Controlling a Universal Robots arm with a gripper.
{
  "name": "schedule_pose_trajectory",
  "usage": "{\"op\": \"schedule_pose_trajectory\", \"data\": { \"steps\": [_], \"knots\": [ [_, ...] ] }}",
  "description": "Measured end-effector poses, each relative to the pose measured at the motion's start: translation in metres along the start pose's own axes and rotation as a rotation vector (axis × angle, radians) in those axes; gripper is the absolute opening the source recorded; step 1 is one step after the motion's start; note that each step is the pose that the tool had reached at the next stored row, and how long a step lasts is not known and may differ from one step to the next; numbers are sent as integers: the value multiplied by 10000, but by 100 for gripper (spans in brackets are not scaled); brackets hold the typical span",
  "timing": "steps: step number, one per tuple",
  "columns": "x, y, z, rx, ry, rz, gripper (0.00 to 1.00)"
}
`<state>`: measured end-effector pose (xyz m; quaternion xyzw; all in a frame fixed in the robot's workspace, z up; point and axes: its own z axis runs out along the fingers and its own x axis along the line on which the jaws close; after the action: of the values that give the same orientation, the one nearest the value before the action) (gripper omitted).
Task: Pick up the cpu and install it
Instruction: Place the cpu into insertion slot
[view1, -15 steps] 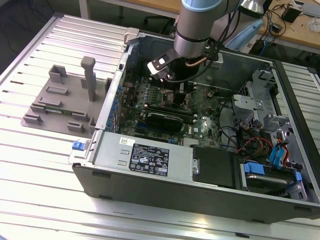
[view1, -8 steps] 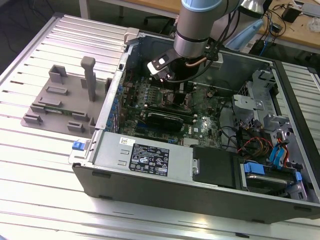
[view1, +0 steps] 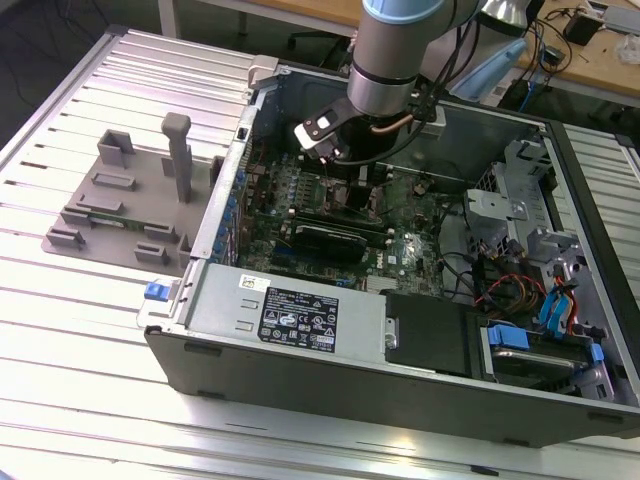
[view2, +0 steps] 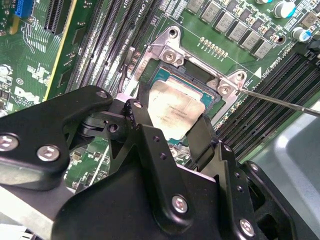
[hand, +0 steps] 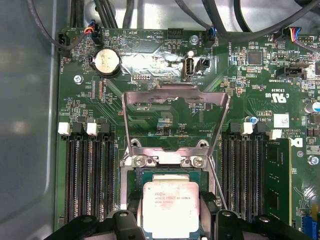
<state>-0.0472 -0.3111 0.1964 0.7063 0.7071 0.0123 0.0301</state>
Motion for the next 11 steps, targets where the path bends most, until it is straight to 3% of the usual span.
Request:
{"op": "schedule_pose_trajectory", "data": {
  "steps": [2,3,7,9,11],
  "knots": [
    [2,1,4,-7,13,1,55],
    [2,1,4,-6,10,0,62],
    [0,0,-5,0,-1,-1,62],
    [-1,2,-27,0,0,0,62],
    [-2,7,-103,-1,1,0,62]
  ]
}}
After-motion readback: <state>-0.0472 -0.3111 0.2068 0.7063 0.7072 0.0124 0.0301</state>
